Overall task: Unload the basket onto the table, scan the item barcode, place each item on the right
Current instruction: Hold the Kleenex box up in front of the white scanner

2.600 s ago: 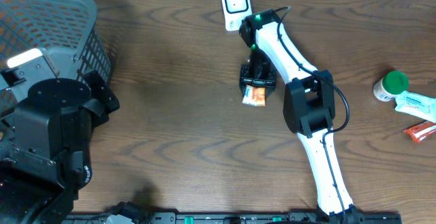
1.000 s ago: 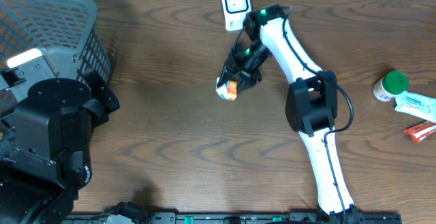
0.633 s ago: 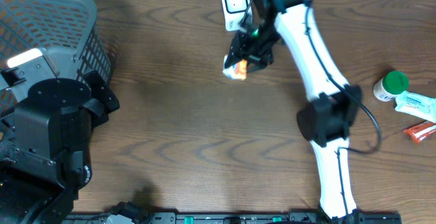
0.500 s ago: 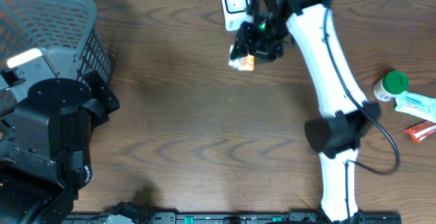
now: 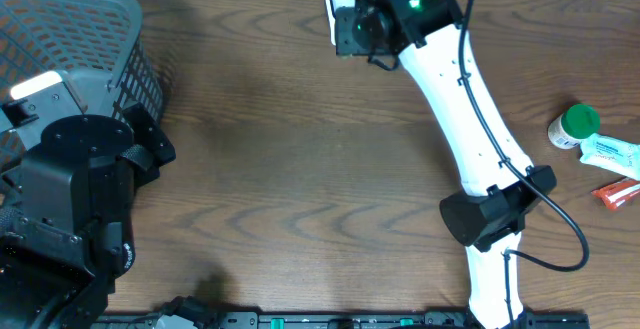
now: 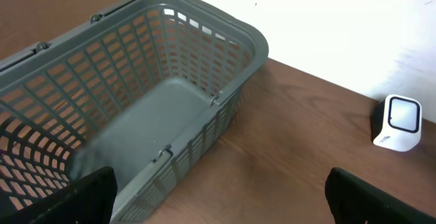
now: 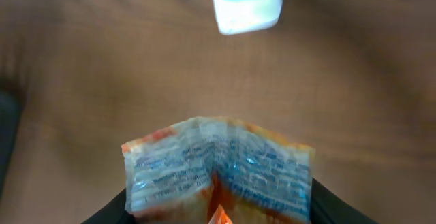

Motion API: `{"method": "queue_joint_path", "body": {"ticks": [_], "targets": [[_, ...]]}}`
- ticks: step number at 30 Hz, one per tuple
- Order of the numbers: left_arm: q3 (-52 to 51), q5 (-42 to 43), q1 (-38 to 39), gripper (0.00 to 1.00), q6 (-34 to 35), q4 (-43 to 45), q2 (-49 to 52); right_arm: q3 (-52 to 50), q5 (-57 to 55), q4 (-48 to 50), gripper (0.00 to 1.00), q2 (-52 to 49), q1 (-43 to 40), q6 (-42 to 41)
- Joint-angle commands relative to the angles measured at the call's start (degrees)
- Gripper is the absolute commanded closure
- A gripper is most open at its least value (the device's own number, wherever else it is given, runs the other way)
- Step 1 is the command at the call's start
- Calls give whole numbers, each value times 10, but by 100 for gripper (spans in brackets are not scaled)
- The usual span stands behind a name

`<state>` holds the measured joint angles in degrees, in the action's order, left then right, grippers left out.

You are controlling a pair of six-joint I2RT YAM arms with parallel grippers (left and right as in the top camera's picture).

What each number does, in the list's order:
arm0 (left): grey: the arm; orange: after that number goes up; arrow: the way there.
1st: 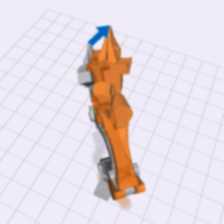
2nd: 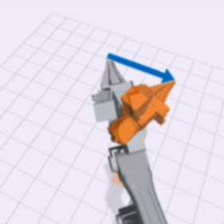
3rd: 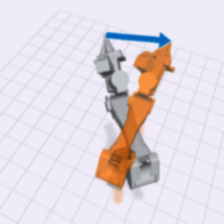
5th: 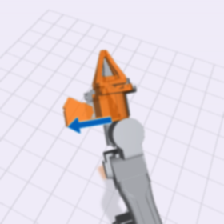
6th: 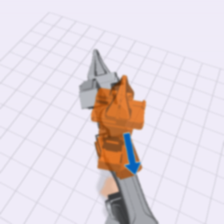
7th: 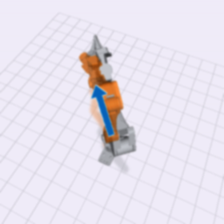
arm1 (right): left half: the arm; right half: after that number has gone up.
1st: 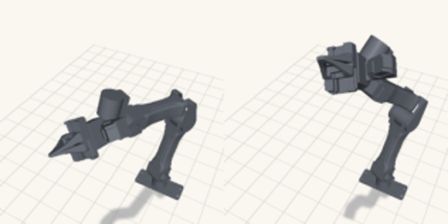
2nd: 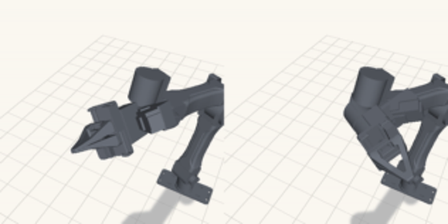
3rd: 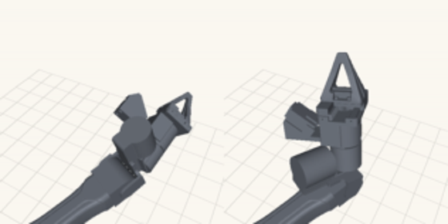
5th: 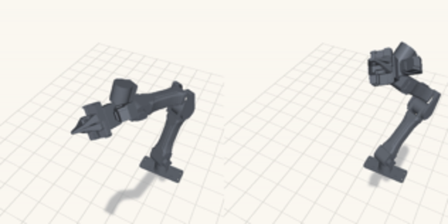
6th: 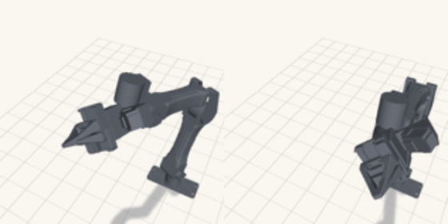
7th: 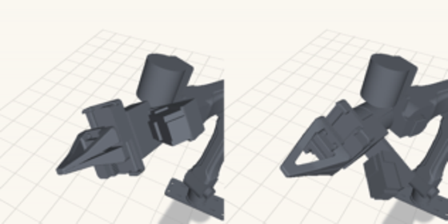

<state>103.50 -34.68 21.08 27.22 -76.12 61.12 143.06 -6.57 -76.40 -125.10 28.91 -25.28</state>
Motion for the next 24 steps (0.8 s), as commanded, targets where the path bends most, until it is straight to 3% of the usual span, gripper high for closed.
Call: {"method": "queue_joint_path", "body": {"ticks": [1, 15, 24], "targets": [[-3, -9, -2, 2, 5, -2, 0, -29, -82, 38, 52, -8, 2, -9], [-3, -9, -2, 2, 5, -2, 0, -244, -82, 329, 53, -8, -2, -8], [-3, -9, -2, 2, 5, -2, 0, -293, -130, 470, 50, -23, -10, -8]]}}
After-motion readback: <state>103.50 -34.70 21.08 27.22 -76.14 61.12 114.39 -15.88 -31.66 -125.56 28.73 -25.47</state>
